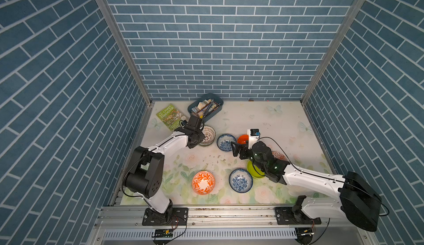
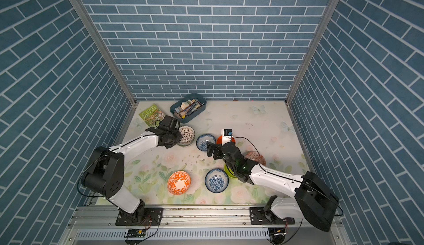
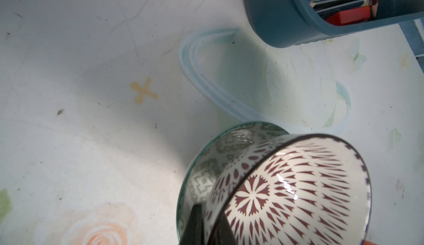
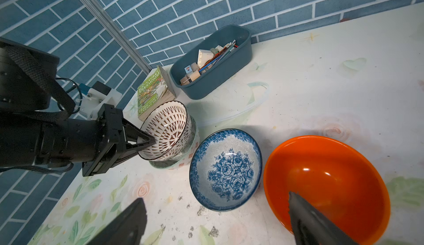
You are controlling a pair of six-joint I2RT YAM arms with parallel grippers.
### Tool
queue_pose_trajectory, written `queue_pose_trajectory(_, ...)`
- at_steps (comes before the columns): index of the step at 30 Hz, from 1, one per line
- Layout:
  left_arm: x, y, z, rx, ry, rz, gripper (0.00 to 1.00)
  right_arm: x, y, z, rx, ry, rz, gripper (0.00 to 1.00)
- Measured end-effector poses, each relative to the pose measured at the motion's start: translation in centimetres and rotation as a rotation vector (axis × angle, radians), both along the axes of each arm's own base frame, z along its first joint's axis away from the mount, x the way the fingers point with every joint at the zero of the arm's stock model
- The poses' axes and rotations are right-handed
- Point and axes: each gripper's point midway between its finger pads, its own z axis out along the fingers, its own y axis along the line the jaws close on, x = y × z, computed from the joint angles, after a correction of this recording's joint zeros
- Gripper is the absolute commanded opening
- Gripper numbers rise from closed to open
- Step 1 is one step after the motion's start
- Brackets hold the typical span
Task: Stack the bowls
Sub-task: Place the bowl on the bowl.
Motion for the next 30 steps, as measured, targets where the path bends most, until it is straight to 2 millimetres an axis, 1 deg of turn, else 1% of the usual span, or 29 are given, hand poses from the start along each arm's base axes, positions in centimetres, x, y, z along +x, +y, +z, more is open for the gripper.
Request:
queue_pose_trajectory(6,0.01,0.14,-0.07,0.007,0.0,0.004,0.09,0.0,0.0,0.0,0.0,0.0,0.0,0.98)
queue_pose_trajectory(11,-0.03,0.15,-0.47,0.011,0.01,0.004,0.09,0.0,0.0,0.01,0.0,0.0,0.0,0.98)
queue_pose_trajectory(16,-0.09,0.18,-0.99,0.016,0.024,0.005,0.11,0.0,0.0,0.01,0.0,0.0,0.0,0.98)
queue_pose_trajectory(23,-0.02,0.16,-0.89,0.013,0.023,0.01,0.15,0.02,0.03,0.08,0.003,-0.002,0.0,0.98)
queue_pose_trajectory(30,0.05,0.18,-0.85,0.009,0.02,0.02,0.16,-0.07,-0.09,-0.13,0.001,-0.001,0.0,0.98)
